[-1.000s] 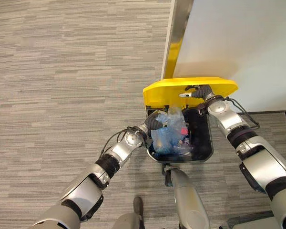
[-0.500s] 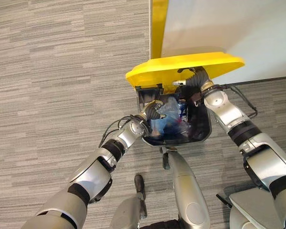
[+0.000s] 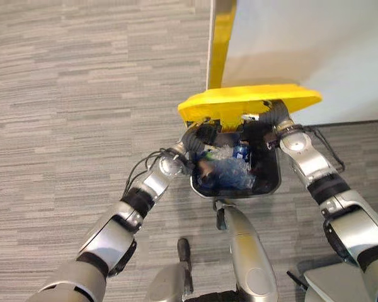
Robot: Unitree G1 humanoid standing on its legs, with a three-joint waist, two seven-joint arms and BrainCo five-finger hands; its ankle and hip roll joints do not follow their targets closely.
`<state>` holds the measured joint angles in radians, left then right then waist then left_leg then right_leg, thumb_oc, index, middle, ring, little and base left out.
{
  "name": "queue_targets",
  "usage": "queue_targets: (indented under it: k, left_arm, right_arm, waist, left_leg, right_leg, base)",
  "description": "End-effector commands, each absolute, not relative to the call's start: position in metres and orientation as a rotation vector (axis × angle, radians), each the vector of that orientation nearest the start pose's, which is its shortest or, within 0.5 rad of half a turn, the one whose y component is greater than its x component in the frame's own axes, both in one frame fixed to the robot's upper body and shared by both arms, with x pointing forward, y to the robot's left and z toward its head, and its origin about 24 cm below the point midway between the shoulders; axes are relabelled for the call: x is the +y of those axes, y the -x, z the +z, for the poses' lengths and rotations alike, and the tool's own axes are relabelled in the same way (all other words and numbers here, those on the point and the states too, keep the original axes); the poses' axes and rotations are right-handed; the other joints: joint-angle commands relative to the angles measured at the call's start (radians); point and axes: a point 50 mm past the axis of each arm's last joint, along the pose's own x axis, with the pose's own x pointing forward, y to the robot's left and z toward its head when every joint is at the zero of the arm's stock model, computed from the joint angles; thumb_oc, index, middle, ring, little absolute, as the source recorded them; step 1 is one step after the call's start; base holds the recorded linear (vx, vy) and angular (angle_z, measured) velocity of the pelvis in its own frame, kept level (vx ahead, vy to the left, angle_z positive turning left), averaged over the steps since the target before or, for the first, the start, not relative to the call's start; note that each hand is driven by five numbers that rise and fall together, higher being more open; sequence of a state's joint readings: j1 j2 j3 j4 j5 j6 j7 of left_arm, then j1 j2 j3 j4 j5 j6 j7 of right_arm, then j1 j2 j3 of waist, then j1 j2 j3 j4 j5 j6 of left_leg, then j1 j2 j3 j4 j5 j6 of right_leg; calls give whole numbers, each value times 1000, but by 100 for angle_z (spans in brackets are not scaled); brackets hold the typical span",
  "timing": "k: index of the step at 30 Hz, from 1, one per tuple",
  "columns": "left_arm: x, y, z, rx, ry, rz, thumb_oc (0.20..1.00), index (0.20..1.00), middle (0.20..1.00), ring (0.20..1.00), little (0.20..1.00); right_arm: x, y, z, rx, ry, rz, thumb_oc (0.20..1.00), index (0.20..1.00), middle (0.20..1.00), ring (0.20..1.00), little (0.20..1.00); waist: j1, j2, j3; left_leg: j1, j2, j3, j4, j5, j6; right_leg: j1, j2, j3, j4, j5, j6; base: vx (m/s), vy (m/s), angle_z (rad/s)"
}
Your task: Gather garbage on tea table into small bin, then transfer packed bag to large trash can.
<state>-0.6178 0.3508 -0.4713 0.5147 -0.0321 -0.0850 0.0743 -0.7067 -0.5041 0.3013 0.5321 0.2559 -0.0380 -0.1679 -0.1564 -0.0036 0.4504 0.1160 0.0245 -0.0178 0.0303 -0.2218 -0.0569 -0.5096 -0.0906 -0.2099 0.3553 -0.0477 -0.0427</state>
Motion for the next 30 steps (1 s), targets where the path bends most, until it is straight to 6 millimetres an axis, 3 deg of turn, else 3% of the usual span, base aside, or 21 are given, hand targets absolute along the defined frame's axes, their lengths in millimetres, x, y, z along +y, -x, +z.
queue_targets:
  k: [1, 2, 3, 4, 5, 7, 8, 11, 12, 14, 15, 17, 18, 19, 20, 22, 23, 26, 30]
  left_arm:
    - [141, -321, 54, -45, -427, -314, 1000, 1000, 1000, 1000, 1000]
    - [155, -315, 47, -15, -418, -278, 1000, 1000, 1000, 1000, 1000]
    - [156, -314, 46, -12, -419, -278, 1000, 1000, 1000, 1000, 1000]
    - [171, -306, 39, 19, -411, -241, 1000, 1000, 1000, 1000, 1000]
    - [200, -289, 25, 84, -400, -166, 1000, 1000, 1000, 1000, 1000]
    - [200, -288, 25, 87, -401, -166, 1000, 1000, 1000, 1000, 1000]
    - [240, -260, 6, 191, -391, -47, 1000, 1000, 1000, 1000, 1000]
    - [252, -250, 1, 220, -382, -6, 1000, 1000, 1000, 1000, 1000]
    - [279, -224, -15, 309, -328, 118, 1000, 1000, 1000, 1000, 1000]
    - [285, -216, -20, 332, -310, 159, 1000, 1000, 1000, 1000, 1000]
    - [291, -203, -28, 371, -247, 211, 1000, 1000, 1000, 1000, 1000]
    - [291, -203, -28, 371, -248, 211, 1000, 1000, 1000, 1000, 1000]
    - [295, -195, -34, 404, -232, 230, 1000, 1000, 1000, 1000, 1000]
    - [295, -195, -34, 404, -232, 230, 1000, 1000, 1000, 1000, 1000]
    - [299, -190, -36, 426, -247, 248, 1000, 1000, 1000, 1000, 1000]
    - [299, -188, -38, 431, -237, 255, 1000, 1000, 1000, 1000, 1000]
    - [303, -184, -39, 442, -214, 279, 1000, 1000, 1000, 1000, 1000]
    - [303, -177, -45, 475, -244, 265, 1000, 1000, 1000, 1000, 1000]
    - [302, -177, -51, 507, -251, 247, 1000, 1000, 1000, 1000, 1000]
  right_arm:
    - [-184, -354, 106, -119, 298, 34, 1000, 1000, 1000, 1000, 1000]
    - [-188, -347, 96, -97, 285, 25, 1000, 1000, 1000, 1000, 1000]
    - [-188, -347, 95, -95, 284, 26, 1000, 1000, 1000, 1000, 1000]
    - [-191, -340, 87, -77, 272, 22, 1000, 1000, 1000, 1000, 1000]
    - [-201, -329, 75, -47, 258, -1, 1000, 1000, 1000, 1000, 1000]
    - [-200, -328, 74, -45, 257, 1, 1000, 1000, 1000, 1000, 1000]
    - [-211, -311, 56, 5, 239, -27, 1000, 1000, 1000, 1000, 1000]
    - [-215, -304, 50, 22, 226, -36, 1000, 1000, 1000, 1000, 1000]
    - [-222, -285, 26, 107, 211, -62, 1000, 1000, 1000, 1000, 1000]
    - [-225, -279, 17, 141, 216, -66, 1000, 1000, 1000, 1000, 1000]
    - [-233, -260, -4, 228, 200, -97, 1000, 1000, 1000, 1000, 1000]
    - [-233, -260, -4, 228, 199, -97, 1000, 1000, 1000, 1000, 1000]
    - [-241, -243, -22, 316, 234, -103, 1000, 1000, 1000, 1000, 1000]
    - [-241, -243, -23, 316, 234, -103, 1000, 1000, 1000, 1000, 1000]
    - [-245, -234, -32, 359, 246, -119, 1000, 1000, 1000, 1000, 1000]
    - [-246, -232, -34, 367, 236, -124, 1000, 1000, 1000, 1000, 1000]
    - [-247, -226, -41, 401, 226, -134, 1000, 1000, 1000, 1000, 1000]
    - [-251, -223, -42, 421, 277, -113, 1000, 1000, 1000, 1000, 1000]
    - [-260, -219, -45, 448, 295, -131, 1000, 1000, 1000, 1000, 1000]
  waist:
    - [19, -46, -148]
    - [27, -53, -155]
    - [27, -54, -155]
    - [36, -60, -160]
    - [53, -72, -163]
    - [52, -75, -163]
    - [79, -90, -163]
    - [84, -101, -162]
    - [90, -94, -160]
    - [85, -91, -156]
    - [95, -81, -151]
    - [94, -86, -155]
    - [112, -68, -185]
    - [112, -69, -185]
    - [130, -68, -202]
    - [145, -82, -212]
    - [157, -104, -234]
    - [157, -104, -250]
    - [148, -106, -274]
  left_leg:
    - [138, -14, -28, 54, -188, 23]
    - [149, -16, -28, 61, -195, 24]
    - [151, -15, -28, 61, -195, 24]
    - [159, -20, -30, 75, -205, 28]
    - [165, -36, -28, 112, -221, 34]
    - [165, -37, -29, 114, -221, 35]
    - [159, -60, -18, 174, -240, 48]
    - [145, -80, -18, 191, -232, 55]
    - [131, -90, 11, 179, -198, 63]
    - [120, -95, 14, 168, -169, 69]
    - [48, -108, 12, 167, -107, 88]
    - [43, -114, 12, 166, -102, 89]
    - [-12, -106, 5, 126, -44, 103]
    - [-13, -106, 5, 125, -43, 103]
    - [-55, -94, 6, 120, -10, 96]
    - [-71, -95, -1, 118, -5, 89]
    - [-104, -89, 11, 110, 22, 75]
    - [-139, -66, 24, 88, 52, 58]
    - [-152, -47, 37, 69, 81, 33]
  right_leg:
    - [-29, -115, 9, -277, 306, 252]
    - [-12, -116, 5, -287, 307, 253]
    - [-9, -116, 5, -289, 308, 253]
    - [13, -119, 3, -303, 312, 256]
    - [52, -124, 1, -329, 321, 262]
    - [55, -125, 1, -331, 323, 263]
    - [110, -128, -13, -378, 316, 271]
    - [122, -136, -15, -393, 307, 272]
    - [116, -126, -21, -371, 281, 272]
    - [99, -128, -9, -314, 266, 273]
    - [123, -116, 17, -118, 188, 238]
    - [116, -121, 20, -115, 188, 239]
    - [160, -75, 84, 93, 87, 210]
    - [160, -75, 84, 93, 87, 210]
    - [234, -44, 108, 136, 21, 202]
    - [289, -39, 118, 69, -2, 191]
    - [334, -15, 124, -44, -32, 181]
    - [353, 21, 148, -155, -10, 178]
    - [409, 28, 136, -275, 7, 172]
  base:
    - [-48, 23, 19]
    - [-41, 18, 14]
    - [-31, 19, 4]
    - [-60, 45, 2]
    - [-63, 45, 4]
    - [-80, 64, 1]
    - [-112, 85, -3]
    - [-148, 101, -17]
    - [-190, 117, -25]
    - [-358, 174, -25]
    - [-432, 174, -16]
    - [-289, 74, -29]
    - [-231, 33, -16]
    - [-346, -24, -2]
    - [-136, -140, -6]
    - [-111, -175, -22]
    - [-118, -170, -27]
    - [-85, -187, -28]
    - [-34, -95, -14]
